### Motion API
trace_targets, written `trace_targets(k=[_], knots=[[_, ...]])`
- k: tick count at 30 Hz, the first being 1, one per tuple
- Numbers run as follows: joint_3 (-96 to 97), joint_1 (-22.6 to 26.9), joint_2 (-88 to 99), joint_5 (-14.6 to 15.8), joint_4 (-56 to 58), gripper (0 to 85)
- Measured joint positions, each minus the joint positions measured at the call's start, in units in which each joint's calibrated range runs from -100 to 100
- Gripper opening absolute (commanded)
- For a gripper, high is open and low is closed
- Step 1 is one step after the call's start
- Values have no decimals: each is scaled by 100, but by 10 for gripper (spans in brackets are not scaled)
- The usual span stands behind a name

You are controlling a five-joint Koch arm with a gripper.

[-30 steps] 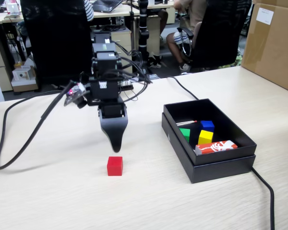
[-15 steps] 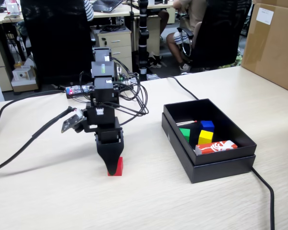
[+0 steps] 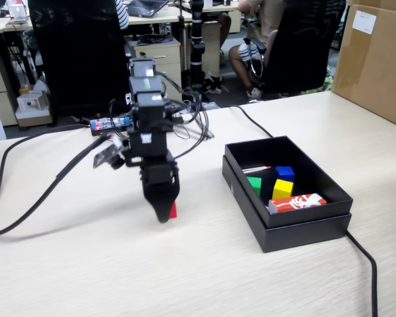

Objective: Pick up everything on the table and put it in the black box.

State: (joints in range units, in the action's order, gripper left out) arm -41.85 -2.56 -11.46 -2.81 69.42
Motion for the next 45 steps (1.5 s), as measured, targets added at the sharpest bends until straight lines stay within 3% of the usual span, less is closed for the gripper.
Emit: trace_targets(k=[7, 11, 16, 21, 29, 33, 38, 45], knots=[[301, 1104, 2162, 176, 0, 162], [292, 1705, 1942, 449, 0, 164], [73, 2027, 233, 796, 0, 170], [-137, 2042, -880, 850, 0, 174], [-173, 2017, -1100, 850, 0, 453], [-146, 1988, -958, 845, 0, 480], [484, 1875, 751, 845, 0, 479], [2337, 1490, 4867, 801, -147, 477]])
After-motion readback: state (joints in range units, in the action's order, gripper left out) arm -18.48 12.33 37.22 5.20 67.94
